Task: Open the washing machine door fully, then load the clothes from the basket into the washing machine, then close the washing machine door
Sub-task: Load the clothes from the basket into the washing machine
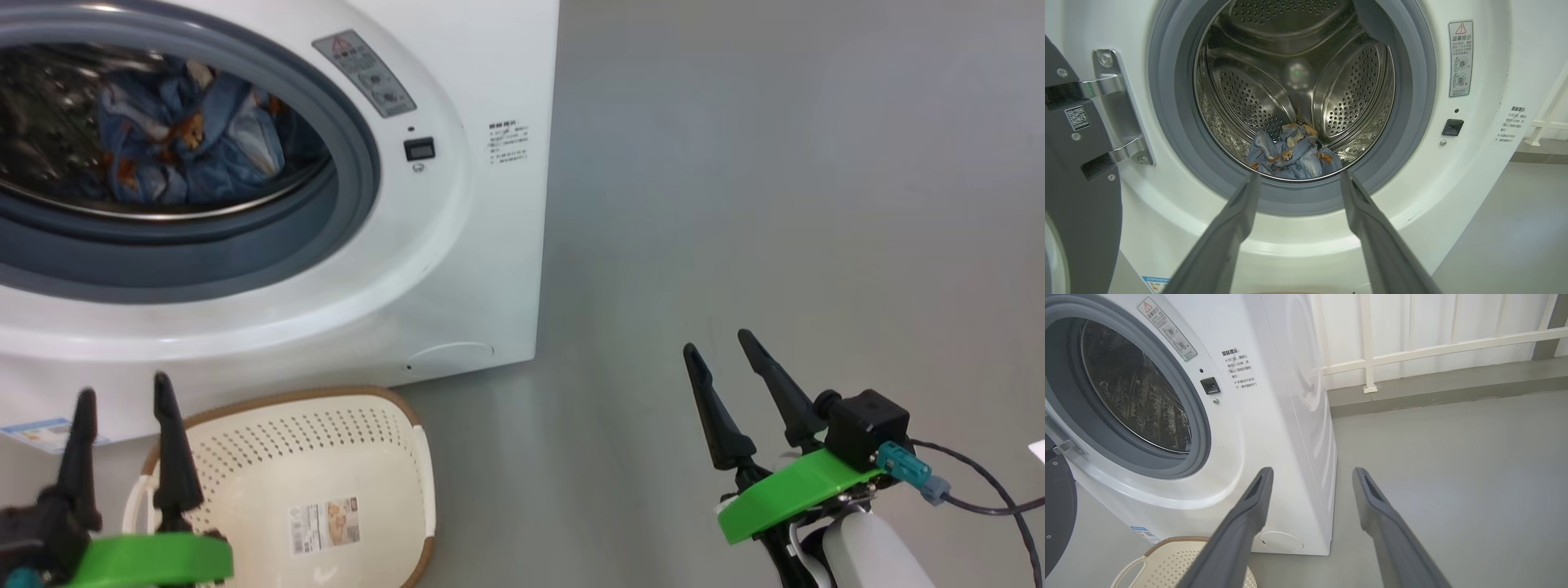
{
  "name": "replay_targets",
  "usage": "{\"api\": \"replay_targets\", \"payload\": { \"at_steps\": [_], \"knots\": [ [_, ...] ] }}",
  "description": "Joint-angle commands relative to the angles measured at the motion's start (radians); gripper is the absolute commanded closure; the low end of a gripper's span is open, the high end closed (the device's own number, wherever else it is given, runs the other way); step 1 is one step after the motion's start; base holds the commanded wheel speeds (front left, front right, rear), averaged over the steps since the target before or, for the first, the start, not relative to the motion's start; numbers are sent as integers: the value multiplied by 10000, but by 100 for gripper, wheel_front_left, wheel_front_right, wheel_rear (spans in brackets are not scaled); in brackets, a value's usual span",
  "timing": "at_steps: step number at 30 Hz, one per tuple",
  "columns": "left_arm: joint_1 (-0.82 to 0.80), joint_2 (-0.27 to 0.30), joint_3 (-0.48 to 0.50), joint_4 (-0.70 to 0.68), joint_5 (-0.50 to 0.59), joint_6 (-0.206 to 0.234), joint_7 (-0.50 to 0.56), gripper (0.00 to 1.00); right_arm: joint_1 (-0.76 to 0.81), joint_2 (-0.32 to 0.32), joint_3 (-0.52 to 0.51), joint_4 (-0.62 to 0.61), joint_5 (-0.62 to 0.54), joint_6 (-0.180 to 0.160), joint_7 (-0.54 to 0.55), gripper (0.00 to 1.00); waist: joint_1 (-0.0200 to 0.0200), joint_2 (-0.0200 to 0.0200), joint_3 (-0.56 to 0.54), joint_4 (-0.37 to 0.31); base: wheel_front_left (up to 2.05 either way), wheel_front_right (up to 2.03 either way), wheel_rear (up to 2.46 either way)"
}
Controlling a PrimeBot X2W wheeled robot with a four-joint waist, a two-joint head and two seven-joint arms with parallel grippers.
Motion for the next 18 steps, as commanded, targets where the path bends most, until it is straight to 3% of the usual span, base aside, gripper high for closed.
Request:
{"api": "replay_targets", "payload": {
  "at_steps": [1, 18],
  "knots": [
    [-13, 189, 437, -302, 112, -67, -79, 0, 78, 88, 259, -194, -121, 62, -49, 0, 1, 0, -315, -14, 0, 0, 0],
    [2197, -965, 1199, -255, 972, -360, -80, 0, 621, 88, 303, -95, -53, 62, -49, 0, 1, 0, -1414, -287, 0, 0, 0]
  ]
}}
